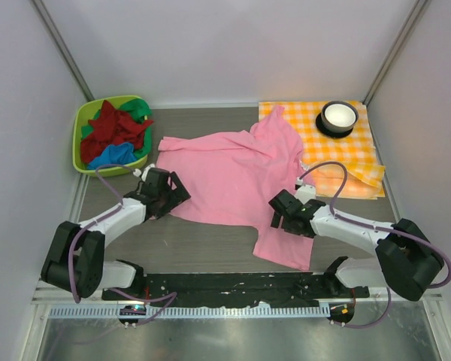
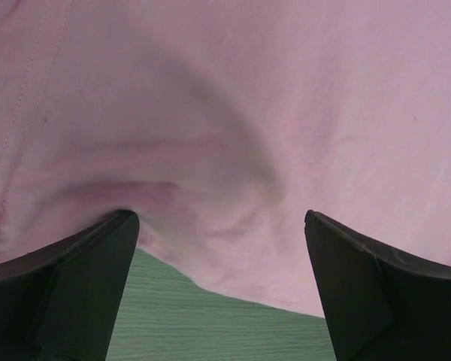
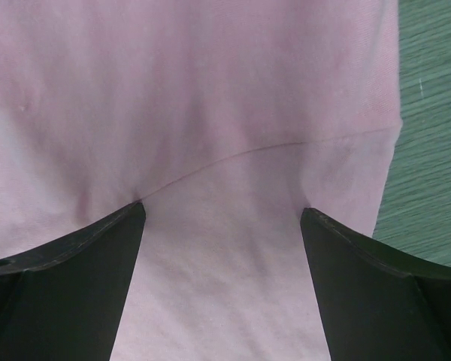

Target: Fold and stack the t-shirts

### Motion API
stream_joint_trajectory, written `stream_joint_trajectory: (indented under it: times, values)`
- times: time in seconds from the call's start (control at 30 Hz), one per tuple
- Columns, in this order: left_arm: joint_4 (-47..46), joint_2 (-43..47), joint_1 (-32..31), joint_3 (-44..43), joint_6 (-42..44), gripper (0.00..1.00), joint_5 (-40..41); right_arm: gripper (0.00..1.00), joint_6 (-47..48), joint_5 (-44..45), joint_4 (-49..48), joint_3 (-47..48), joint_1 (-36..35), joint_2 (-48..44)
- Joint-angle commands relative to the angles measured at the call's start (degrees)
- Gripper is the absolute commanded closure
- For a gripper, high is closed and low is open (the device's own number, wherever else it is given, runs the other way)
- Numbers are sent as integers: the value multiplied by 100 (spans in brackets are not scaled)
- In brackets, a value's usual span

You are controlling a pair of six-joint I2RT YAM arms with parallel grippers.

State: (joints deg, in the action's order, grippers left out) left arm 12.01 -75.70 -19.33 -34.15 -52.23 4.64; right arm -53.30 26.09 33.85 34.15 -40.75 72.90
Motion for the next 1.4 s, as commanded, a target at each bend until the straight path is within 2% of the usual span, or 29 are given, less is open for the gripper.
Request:
stream_joint_trajectory:
  times: [0.0, 0.23, 0.5, 0.6, 0.73, 0.83, 0.9, 1.0, 1.07, 1.1, 1.13, 1.17, 1.2, 1.27, 1.3, 1.37]
  values:
    - [495, -472, -141, 348, 46, 0, 107, 9, -479, 239, 87, -163, -284, 101]
    - [1022, 54, -764, 707, -279, 0, 291, 9, -1112, 406, 701, -137, -916, 189]
    - [2375, 2082, -1064, 1033, -745, 0, 643, 9, -2218, 389, 1528, -119, -1926, 49]
    - [2569, 2533, -1081, 1217, -833, 0, 468, 9, -2518, 318, 1669, -286, -2147, -83]
    - [2780, 2964, -1275, 1236, -1088, 0, 634, 9, -2966, 457, 2029, -182, -2656, -180]
    - [2930, 3035, -1292, 780, -878, 0, 731, 7, -3028, 975, 2757, 564, -2798, -145]
    - [2877, 2983, -1292, 394, -650, 0, 740, 5, -2731, 1643, 3143, 1372, -2798, -101]
    - [2693, 2658, -1292, -781, -325, 0, 731, 0, -2143, 2539, 3313, 2559, -2780, 22]
    - [2378, 2238, -1292, -1206, -157, 0, 792, 0, -1739, 3214, 3165, 3330, -2588, 84]
    - [2289, 2026, -1292, -1626, -26, 0, 845, 0, -1136, 3358, 2946, 3544, -2456, 92]
    - [2140, 1807, -1292, -1856, 71, 0, 863, 0, -582, 3455, 2604, 3789, -2298, 84]
    - [2078, 1604, -1292, -2093, 177, 0, 889, 0, -72, 3456, 1766, 3844, -2027, 66]
    - [2034, 1106, -1292, -2539, 247, 0, 933, 0, 925, 2899, 1339, 3906, -1294, 83]
    - [1955, 603, -1249, -2972, 458, 0, 942, 0, 1592, 2124, 252, 3967, -385, 275]
    - [1954, 191, -1222, -3357, 511, 0, 985, 0, 2029, 1493, -7, 4029, 341, 408]
    - [1832, -224, -1082, -3650, 564, 0, 960, 0, 2393, 1137, -534, 4388, 769, 802]
